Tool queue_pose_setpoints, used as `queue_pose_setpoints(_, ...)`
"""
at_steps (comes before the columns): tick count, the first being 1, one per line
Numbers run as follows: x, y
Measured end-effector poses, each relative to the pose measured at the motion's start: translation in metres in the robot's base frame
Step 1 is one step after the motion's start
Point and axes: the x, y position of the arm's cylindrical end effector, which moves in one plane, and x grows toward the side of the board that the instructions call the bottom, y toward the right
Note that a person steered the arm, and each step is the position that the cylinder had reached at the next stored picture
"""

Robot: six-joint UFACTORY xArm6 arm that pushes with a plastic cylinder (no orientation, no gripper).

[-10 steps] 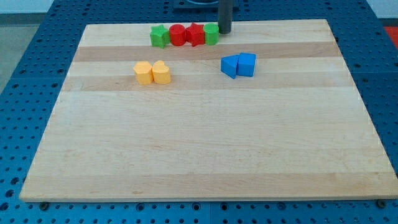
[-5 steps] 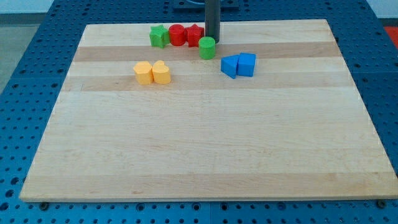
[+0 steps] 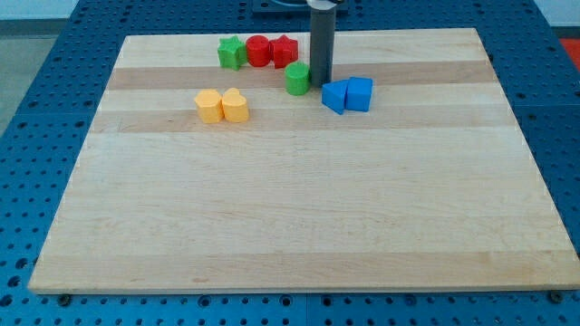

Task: Place the green circle diagonally top right to the yellow hexagon

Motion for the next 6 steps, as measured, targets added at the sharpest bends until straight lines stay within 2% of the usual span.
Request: queue_pose_setpoints(6,0.0,-0.182)
